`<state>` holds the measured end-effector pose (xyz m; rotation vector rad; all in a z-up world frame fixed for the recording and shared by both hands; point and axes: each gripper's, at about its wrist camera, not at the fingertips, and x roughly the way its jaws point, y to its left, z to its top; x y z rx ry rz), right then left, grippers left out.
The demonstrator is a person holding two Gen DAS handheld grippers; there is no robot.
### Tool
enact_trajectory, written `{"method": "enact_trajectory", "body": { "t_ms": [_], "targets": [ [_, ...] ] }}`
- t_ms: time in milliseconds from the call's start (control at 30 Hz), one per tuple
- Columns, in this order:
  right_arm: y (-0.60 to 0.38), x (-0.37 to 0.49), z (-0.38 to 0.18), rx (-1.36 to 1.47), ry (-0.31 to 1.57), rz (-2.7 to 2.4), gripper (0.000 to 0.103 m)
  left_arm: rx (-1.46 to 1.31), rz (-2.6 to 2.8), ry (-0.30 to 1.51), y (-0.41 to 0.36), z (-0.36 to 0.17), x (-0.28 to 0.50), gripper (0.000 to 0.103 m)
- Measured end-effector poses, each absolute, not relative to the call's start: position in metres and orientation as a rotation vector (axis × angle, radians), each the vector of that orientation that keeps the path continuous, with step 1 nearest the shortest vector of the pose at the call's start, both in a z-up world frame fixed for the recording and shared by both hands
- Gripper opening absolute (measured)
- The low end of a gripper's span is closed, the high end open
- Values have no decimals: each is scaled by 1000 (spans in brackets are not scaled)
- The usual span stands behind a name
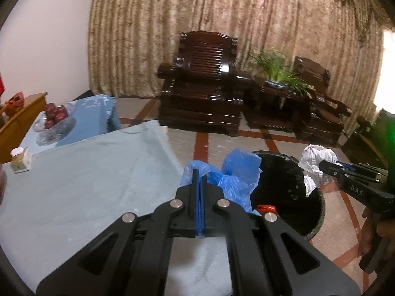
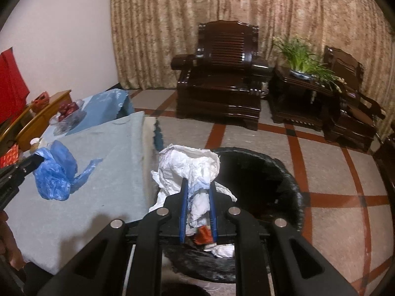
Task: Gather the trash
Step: 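Carry the blue bag and white tissue with both tools over the black bin, then open both tools to drop the bag and tissue into the bin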
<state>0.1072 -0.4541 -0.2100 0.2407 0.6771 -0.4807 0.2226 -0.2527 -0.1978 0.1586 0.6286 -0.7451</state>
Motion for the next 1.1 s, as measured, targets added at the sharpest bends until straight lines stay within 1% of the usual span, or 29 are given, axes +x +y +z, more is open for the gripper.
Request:
{"method": "enact_trajectory", "body": {
  "t_ms": [300,600,700,733,767,800,833,867,933,1000,1067,1100],
  "targets": [
    [-497,92,-223,279,685,-549,15,173,-824,642,-318,-213,218,0],
    [-535,96,-260,323,729,-584,15,205,-899,674,-386,-256,212,0],
    [-549,98,-274,341,746,-592,20,186,-923,691,-398,-271,217,3],
    [-556,100,-282,353,765,-593,24,186,-927,698,-404,-277,219,5],
    [-558,103,-287,359,779,-597,26,195,-924,708,-408,-282,222,15],
    [-560,102,-291,362,787,-601,27,198,-924,720,-412,-288,225,22],
    [-562,101,-295,366,796,-607,27,196,-928,727,-416,-291,227,31],
    [-563,100,-296,371,799,-607,29,198,-927,734,-418,-296,230,36],
    [-563,96,-299,373,801,-613,34,201,-930,757,-421,-303,234,41],
    [-562,93,-301,379,803,-610,36,216,-924,756,-419,-305,234,41],
    [-562,91,-305,368,820,-615,46,216,-922,756,-412,-303,234,46],
    [-561,91,-307,363,828,-621,47,216,-914,753,-408,-302,234,47]
  ]
}}
